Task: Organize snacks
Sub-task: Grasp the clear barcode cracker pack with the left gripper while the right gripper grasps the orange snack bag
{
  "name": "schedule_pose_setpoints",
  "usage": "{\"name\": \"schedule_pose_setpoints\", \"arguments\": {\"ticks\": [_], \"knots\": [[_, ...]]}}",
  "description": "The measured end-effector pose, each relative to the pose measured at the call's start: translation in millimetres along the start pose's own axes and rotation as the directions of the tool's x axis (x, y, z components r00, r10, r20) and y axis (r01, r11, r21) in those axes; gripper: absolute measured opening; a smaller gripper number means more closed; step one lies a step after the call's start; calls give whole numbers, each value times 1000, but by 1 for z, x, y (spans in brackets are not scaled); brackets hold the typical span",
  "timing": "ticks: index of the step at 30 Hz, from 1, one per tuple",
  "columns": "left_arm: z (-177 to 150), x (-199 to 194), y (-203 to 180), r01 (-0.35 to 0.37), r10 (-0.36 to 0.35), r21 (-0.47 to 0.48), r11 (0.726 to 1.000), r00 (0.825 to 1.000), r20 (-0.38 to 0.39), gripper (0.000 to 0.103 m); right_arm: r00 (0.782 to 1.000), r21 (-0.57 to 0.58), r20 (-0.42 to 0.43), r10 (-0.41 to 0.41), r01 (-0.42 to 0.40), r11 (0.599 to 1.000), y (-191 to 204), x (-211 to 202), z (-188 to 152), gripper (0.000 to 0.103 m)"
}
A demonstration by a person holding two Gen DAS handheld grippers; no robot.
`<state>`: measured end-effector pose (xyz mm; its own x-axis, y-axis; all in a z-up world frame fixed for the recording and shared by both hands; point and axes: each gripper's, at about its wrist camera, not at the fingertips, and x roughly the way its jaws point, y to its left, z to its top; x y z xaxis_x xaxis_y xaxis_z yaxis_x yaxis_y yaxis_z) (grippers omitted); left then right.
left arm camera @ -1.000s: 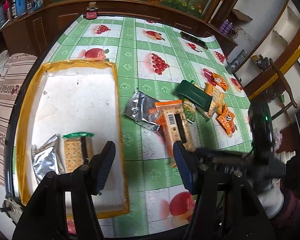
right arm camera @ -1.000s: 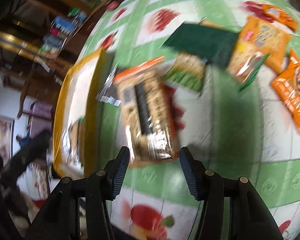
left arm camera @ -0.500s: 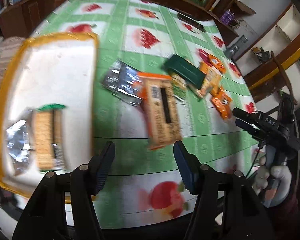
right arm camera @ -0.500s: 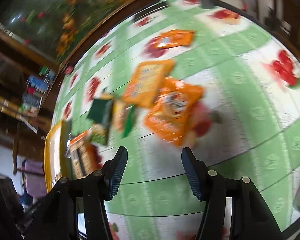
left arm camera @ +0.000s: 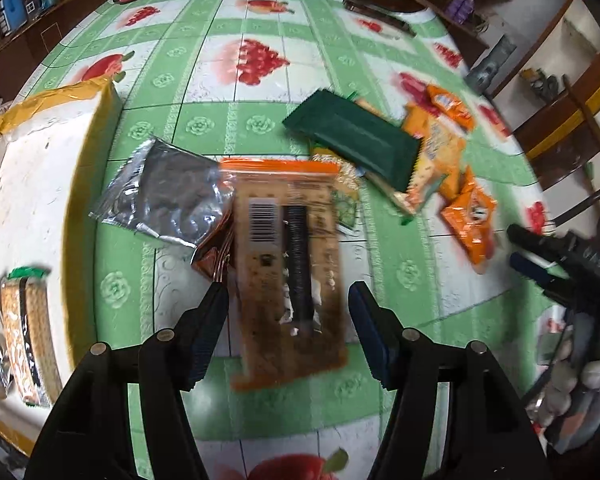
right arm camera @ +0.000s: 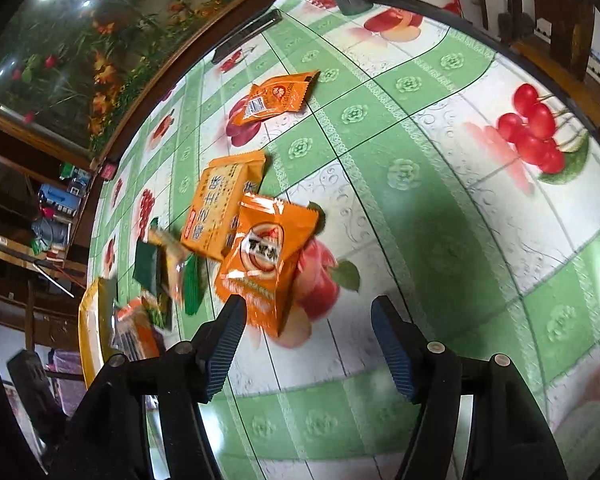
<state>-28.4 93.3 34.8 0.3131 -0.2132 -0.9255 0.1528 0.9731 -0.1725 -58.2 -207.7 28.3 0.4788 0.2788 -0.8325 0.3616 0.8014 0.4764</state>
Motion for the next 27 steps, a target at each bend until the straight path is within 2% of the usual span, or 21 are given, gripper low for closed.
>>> {"name": "schedule_pose_setpoints", "arguments": {"ticks": [3, 9, 13, 15, 16, 17, 19, 21, 27], "knots": [[3, 12, -1, -25, 25, 1, 1000, 999, -23, 61, 1000, -9, 4, -8, 8, 1000, 11, 12, 9, 71], [7, 19, -5, -69, 70, 60, 996, 998, -5, 71, 999, -82, -15, -41, 40, 996, 44, 35, 22, 73], [10, 23, -12, -92, 93, 96, 991, 996, -4, 72, 992, -181, 6, -129, 128, 975, 69, 48, 18, 83], [7, 18, -12, -73, 73, 112, 991, 997, 2, 55, 981, -245, 26, -194, 195, 950, 79, 52, 12, 83], [8, 16, -11, -59, 60, 116, 992, 998, -1, 51, 975, -279, 37, -220, 221, 935, 83, 54, 8, 83], [6, 14, -9, -26, 28, 108, 994, 999, -16, 51, 971, -303, 44, -237, 239, 922, 85, 55, 4, 80], [5, 14, -10, -7, 10, 99, 995, 1000, -23, 51, 962, -338, 69, -265, 272, 901, 86, 53, -4, 68], [0, 10, -4, 32, -30, 69, 997, 999, -28, 51, 967, -342, 67, -245, 253, 905, 82, 48, -7, 55], [-8, -15, 10, 98, -98, 33, 995, 995, 5, 52, 983, -265, 40, -177, 182, 947, 63, 31, -10, 48]]}}
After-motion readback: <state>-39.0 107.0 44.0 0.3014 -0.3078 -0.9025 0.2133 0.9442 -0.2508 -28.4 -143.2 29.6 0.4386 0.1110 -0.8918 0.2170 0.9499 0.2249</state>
